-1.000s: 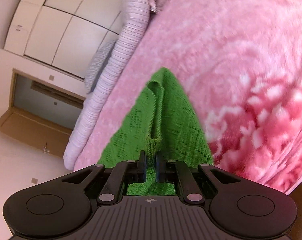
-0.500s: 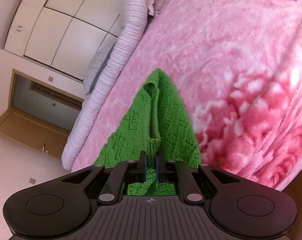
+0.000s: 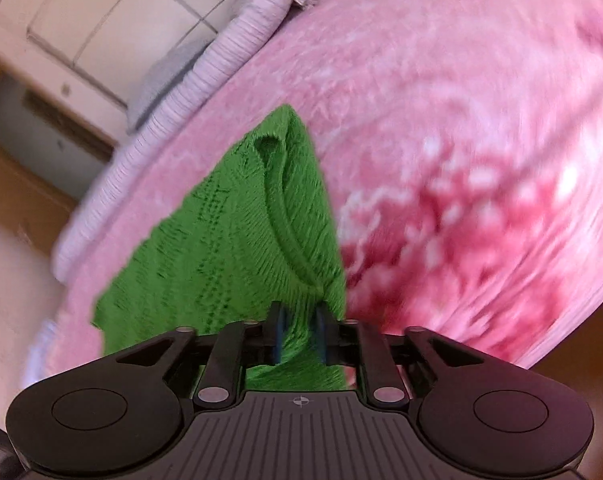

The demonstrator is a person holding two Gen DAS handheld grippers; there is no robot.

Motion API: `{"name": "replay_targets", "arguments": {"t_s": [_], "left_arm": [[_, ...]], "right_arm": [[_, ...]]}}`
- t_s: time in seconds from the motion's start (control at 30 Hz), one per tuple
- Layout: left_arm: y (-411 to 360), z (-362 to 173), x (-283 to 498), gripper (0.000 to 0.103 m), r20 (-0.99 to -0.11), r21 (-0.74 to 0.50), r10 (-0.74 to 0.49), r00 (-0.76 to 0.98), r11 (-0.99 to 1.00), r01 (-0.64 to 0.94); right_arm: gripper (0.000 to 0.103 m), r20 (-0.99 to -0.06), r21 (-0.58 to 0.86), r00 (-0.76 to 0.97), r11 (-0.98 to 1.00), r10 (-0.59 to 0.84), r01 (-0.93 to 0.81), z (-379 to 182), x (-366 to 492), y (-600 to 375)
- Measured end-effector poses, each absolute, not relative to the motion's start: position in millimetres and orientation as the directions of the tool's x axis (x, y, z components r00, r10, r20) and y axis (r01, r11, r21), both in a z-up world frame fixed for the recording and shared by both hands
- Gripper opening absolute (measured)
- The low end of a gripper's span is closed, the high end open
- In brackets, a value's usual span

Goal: Fold clothes
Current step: 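Lay the folded hem over the collar and open both grippers, then grasp the folded sweater edge with the left gripper to straighten it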

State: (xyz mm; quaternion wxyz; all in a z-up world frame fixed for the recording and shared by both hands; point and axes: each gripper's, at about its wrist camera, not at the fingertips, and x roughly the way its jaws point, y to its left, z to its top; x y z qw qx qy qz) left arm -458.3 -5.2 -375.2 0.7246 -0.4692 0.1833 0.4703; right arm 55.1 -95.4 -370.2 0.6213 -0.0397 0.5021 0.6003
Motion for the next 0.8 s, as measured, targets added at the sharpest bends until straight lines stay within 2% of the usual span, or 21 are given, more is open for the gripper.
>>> {"name": "replay_targets", "arguments": {"t_s": [0.03, 0.13, 0.3, 0.4, 0.5, 0.63, 0.8], "left_arm": [[-7, -369, -460, 0.013, -0.714, -0.479, 0.522, 0.466, 0.121, -0.869], [-11, -351, -457, 0.013, -0.701, -0.422, 0.562, 0.439, 0.169, -0.891], [-6, -353, -418, 0.013, -0.665, -0.383, 0.565, 0.488, 0.302, -0.873], [-1, -376, -398, 0.013, -0.707, -0.321, 0.540, 0.456, 0.330, -0.888], [1, -386, -403, 0.010, -0.717, -0.314, 0.528, 0.455, 0.339, -0.887], [23, -358, -410, 0.010, -0.711, -0.338, 0.503, 0.491, 0.367, -0.866], [76, -335, -373, 0.010, -0.667, -0.267, 0.546, 0.507, 0.460, -0.847]], "right_arm": [[0.031, -0.690, 0.488, -0.171, 0.278, 0.703, -0.828, -363, 54, -95], [0.031, -0.678, 0.338, -0.080, 0.213, 0.731, -0.917, -343, 46, -95], [0.031, -0.607, 0.324, -0.207, 0.001, 0.767, -0.946, -338, 12, -87], [0.031, -0.638, 0.283, -0.232, -0.058, 0.734, -0.957, -360, -11, -81], [0.030, -0.677, 0.226, -0.227, -0.095, 0.701, -0.969, -380, -18, -80], [0.030, -0.720, 0.257, -0.301, -0.163, 0.625, -0.953, -363, -1, -58], [0.030, -0.637, 0.173, -0.268, -0.205, 0.723, -0.963, -326, 9, -2]]}}
